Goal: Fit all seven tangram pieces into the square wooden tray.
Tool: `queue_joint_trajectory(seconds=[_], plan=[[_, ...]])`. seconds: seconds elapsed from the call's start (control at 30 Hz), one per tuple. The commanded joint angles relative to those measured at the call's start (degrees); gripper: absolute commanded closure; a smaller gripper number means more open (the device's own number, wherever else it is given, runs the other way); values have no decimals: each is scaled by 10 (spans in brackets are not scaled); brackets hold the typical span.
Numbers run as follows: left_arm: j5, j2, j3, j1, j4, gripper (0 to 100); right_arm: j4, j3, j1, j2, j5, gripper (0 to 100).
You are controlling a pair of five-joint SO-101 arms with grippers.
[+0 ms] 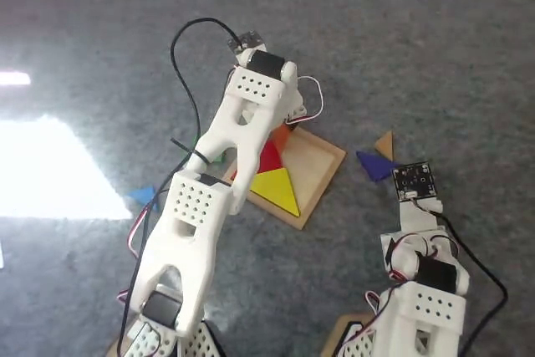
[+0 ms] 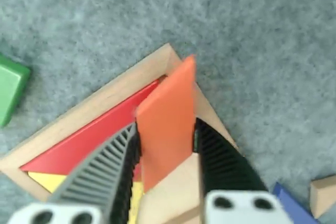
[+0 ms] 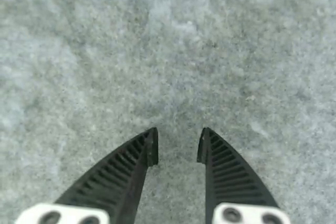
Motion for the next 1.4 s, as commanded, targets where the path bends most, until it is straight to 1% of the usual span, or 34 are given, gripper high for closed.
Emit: queue_joint_trajectory(seconds=[0.0,0.03,0.17,0.3,0.43,0.53,0.67,0.73,0.8,0.87,0.97,1.03,1.07,1.13,1.23,1.37], plan=[[62,-5,0,-4,21,639,-10,-3,-5,-7,6,855],[60,-5,7,4,18,627,-10,-3,-5,-7,6,855],[56,-5,10,31,20,649,-10,-3,-5,-7,6,855],[55,-18,-7,10,23,655,-10,-3,-5,-7,6,855],[11,-49,7,0,25,655,-10,-3,-5,-7,6,855],[-10,-76,43,5,25,655,-10,-3,-5,-7,6,855],[-57,-135,79,8,24,656,-10,-3,-5,-7,6,855],[-69,-163,77,2,14,656,-10,-3,-5,-7,6,855],[-85,-174,82,-4,-16,656,-10,-3,-5,-7,6,855],[-141,-171,99,-15,-49,655,-10,-3,-5,-7,6,855],[-283,-140,119,-33,-121,664,-10,-3,-5,-7,6,855],[-377,-107,123,-42,-148,687,-10,-3,-5,-7,6,855],[-397,-93,123,-48,-149,696,-10,-3,-5,-7,6,855],[-395,-72,118,-58,-151,698,-10,-3,-5,-7,6,855],[-420,-55,84,-72,-156,688,-10,-3,-5,-7,6,855],[-462,-33,51,-56,-139,686,-10,-3,-5,-7,6,855]])
